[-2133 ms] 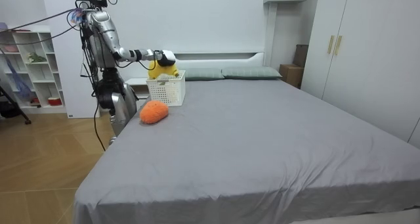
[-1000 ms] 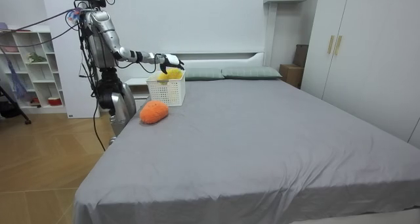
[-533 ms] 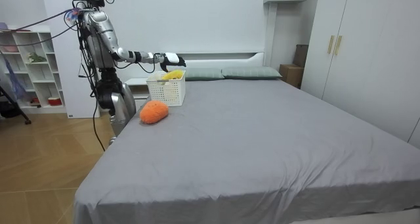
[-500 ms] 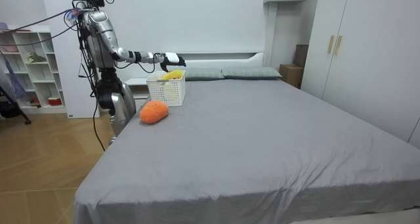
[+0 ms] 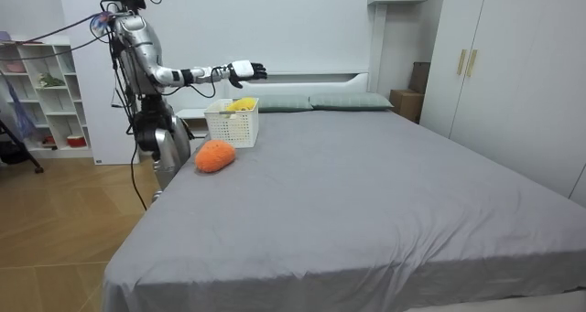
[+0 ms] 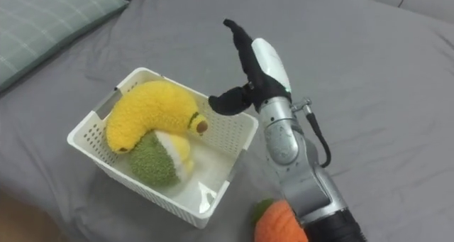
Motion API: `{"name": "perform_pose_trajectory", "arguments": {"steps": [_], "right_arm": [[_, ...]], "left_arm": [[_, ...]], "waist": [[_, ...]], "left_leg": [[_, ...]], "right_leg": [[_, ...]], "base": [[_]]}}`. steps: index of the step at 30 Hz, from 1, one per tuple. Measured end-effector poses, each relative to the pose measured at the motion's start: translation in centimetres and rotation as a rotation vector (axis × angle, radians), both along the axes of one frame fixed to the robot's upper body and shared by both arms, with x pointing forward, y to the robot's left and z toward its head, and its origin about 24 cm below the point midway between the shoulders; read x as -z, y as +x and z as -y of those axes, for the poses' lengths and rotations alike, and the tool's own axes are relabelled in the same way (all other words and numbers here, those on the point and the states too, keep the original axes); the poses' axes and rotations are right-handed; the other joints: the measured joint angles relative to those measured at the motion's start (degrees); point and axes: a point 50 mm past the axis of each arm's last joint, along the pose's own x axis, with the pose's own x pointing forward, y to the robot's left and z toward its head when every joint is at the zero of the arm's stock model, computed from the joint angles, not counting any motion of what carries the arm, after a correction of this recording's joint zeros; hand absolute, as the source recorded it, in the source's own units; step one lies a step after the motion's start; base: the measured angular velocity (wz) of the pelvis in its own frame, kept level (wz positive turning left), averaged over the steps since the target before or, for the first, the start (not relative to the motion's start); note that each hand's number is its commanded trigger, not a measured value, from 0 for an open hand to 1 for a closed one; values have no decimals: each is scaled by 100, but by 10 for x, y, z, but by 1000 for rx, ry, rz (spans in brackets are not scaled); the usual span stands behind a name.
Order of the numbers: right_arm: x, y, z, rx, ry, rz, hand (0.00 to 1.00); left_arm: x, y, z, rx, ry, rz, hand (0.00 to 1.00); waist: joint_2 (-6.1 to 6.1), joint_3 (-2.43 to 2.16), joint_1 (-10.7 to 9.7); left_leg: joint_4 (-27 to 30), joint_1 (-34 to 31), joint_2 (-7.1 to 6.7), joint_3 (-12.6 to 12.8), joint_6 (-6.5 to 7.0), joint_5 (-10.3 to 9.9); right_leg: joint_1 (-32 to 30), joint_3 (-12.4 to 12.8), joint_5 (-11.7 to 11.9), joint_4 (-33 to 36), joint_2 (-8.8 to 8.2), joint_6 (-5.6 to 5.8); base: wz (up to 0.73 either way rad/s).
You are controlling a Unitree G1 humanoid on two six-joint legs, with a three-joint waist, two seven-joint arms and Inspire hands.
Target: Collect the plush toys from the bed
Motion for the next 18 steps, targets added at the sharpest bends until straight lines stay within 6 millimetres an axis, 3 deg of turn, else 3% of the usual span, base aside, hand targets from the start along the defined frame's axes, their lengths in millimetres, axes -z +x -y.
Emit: {"name": "perform_pose_trajectory", "arguments": {"steps": [7, 12, 18], "right_arm": [[17, -12, 30, 120, 57, -67, 0], [32, -26, 52, 200, 37, -110, 0], [47, -45, 80, 315, 61, -154, 0]], "left_arm": [[-1, 3, 0, -28, -6, 31, 0], [-1, 3, 0, -32, -1, 42, 0], [0, -6, -4, -65, 6, 40, 0]], "waist": [[10, 4, -389], [-12, 12, -669], [-7, 19, -806]], "left_leg": [[-132, 195, 73, 358, 8, -19], [-133, 268, 80, 432, 11, -48], [-133, 296, 95, 530, 18, -90]], "right_leg": [[-23, 379, 0, 91, 45, 0], [-18, 488, 0, 101, 56, 0], [-11, 593, 0, 96, 75, 1]], "base": [[-27], [-13], [-8]]}}
